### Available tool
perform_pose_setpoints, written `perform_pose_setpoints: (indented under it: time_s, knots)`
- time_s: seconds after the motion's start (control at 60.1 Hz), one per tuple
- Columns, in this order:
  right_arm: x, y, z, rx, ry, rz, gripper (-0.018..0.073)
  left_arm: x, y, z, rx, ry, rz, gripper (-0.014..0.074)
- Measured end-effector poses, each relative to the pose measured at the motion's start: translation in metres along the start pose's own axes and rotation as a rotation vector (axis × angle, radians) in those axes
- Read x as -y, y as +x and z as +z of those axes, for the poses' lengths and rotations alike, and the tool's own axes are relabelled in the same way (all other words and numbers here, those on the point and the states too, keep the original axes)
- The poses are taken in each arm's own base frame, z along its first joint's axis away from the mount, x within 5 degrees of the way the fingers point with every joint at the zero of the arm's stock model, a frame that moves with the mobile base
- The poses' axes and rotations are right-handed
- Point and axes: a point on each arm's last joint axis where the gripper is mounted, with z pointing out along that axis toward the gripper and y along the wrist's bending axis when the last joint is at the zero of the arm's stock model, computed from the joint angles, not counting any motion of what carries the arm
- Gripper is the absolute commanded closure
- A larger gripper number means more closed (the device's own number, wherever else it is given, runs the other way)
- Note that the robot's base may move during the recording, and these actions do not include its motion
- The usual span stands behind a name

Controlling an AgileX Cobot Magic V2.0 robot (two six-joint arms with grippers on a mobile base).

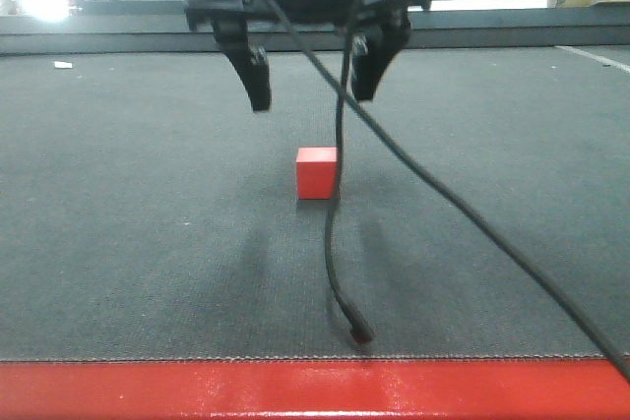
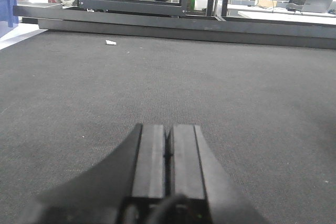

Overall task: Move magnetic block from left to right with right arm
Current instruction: 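Lower the open right gripper over the red cube, then close the right gripper on the red cube and lift it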

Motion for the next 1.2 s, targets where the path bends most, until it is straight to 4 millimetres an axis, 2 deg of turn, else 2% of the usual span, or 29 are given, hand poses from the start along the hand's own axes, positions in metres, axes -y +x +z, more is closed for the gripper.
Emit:
perform_pose_setpoints:
  time_s: [0.283, 0.682, 0.748, 0.815, 0.948, 0.981, 1.048, 1.197]
  knots:
    - [0.007, -0.01, 0.028, 0.0, -0.027, 0.053, -0.0074, 0.0, 0.0, 0.0, 0.0, 0.0, 0.0, 0.0713]
    - [0.001, 0.001, 0.067, -0.067, -0.007, 0.047, -0.0064, 0.0, 0.0, 0.0, 0.0, 0.0, 0.0, 0.0713]
    - [0.0, 0.002, 0.072, -0.076, -0.001, 0.045, -0.0008, 0.0, 0.0, 0.0, 0.0, 0.0, 0.0, 0.0712]
    - [0.0, 0.004, 0.075, -0.083, 0.002, 0.044, 0.01, 0.0, 0.0, 0.0, 0.0, 0.0, 0.0, 0.0713]
    - [0.0, 0.004, 0.074, -0.088, 0.006, 0.045, 0.0376, 0.0, 0.0, 0.0, 0.0, 0.0, 0.0, 0.0712]
    - [0.001, 0.004, 0.074, -0.09, 0.008, 0.045, 0.0415, 0.0, 0.0, 0.0, 0.0, 0.0, 0.0, 0.0713]
    - [0.002, 0.004, 0.071, -0.092, 0.012, 0.046, 0.0461, 0.0, 0.0, 0.0, 0.0, 0.0, 0.0, 0.0713]
    - [0.004, -0.002, 0.051, -0.066, -0.008, 0.046, 0.0461, 0.0, 0.0, 0.0, 0.0, 0.0, 0.0, 0.0713]
